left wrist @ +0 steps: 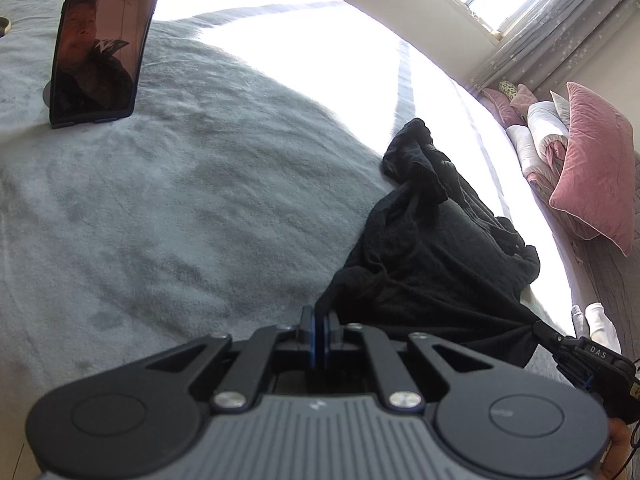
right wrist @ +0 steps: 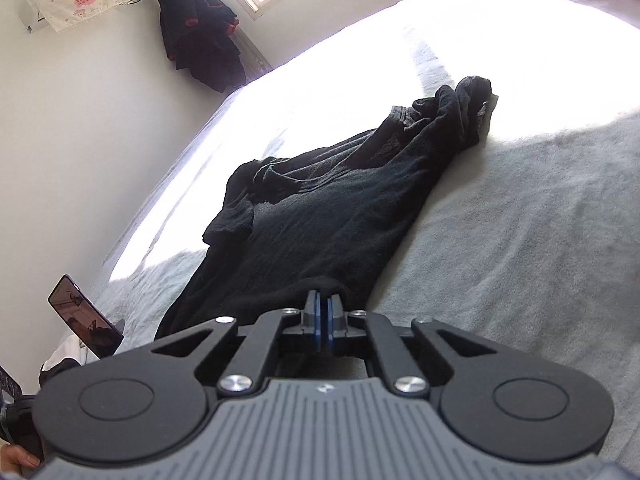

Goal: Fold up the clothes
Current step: 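Fold the garment end over with both tools toward its other end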

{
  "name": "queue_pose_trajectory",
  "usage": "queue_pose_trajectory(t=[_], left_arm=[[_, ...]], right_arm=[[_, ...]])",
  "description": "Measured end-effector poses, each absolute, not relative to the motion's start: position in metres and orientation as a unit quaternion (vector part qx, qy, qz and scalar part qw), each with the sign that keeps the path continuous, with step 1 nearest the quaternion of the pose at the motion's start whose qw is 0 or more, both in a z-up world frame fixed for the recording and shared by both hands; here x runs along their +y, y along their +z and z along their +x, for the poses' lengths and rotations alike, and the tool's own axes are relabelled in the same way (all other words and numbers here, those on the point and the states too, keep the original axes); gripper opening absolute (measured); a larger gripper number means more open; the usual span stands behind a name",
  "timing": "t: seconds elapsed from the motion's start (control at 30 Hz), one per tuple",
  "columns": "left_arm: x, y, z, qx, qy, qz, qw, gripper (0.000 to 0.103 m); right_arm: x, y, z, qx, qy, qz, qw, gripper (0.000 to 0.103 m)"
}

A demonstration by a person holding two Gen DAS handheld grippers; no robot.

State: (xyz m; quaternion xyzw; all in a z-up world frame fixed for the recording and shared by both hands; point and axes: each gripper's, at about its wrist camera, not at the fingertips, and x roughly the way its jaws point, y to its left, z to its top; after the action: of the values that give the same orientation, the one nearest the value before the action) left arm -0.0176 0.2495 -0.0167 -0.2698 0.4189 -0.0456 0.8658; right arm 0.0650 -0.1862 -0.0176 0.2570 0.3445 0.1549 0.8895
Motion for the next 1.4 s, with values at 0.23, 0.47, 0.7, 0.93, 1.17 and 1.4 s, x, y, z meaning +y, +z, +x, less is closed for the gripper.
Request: queue_pose_trajectory(t=[0.23,0.47,0.7,0.93,1.17,1.4], left_arm=[[0.225,-0.013,0.002,0.395,-0.105,-0.288,0.866,0.003],[0.210,-0.005,0.033,0.345,-0.117,-0.300,0.882,0.003],[0.203,-0.013,0.066,0.349,-0.082,-0.294,0.886,0.004],[0.198,-0.018,0.072,0.406,-0.050,-0.291,0.865,0.031],[0.196,-0.015,0.065,0.432,-0.065,-0.300,0.848,0.040],[0.184,-0.018,0.067,0.453,-0.058,-0.289,0.841,0.042]], right_arm=[[-0.217,0.012,0.075,0.291,0.110,0.250,0.917,0.004],[-0.229,0.026,0.089,0.250,0.083,0.239,0.935,0.004],[-0.218,0.016,0.103,0.271,0.096,0.216,0.933,0.005],[-0.212,0.005,0.096,0.323,0.128,0.208,0.914,0.015],[-0.204,-0.001,0.070,0.358,0.167,0.184,0.900,0.040],[-0.182,-0.010,0.031,0.403,0.221,0.145,0.876,0.042]])
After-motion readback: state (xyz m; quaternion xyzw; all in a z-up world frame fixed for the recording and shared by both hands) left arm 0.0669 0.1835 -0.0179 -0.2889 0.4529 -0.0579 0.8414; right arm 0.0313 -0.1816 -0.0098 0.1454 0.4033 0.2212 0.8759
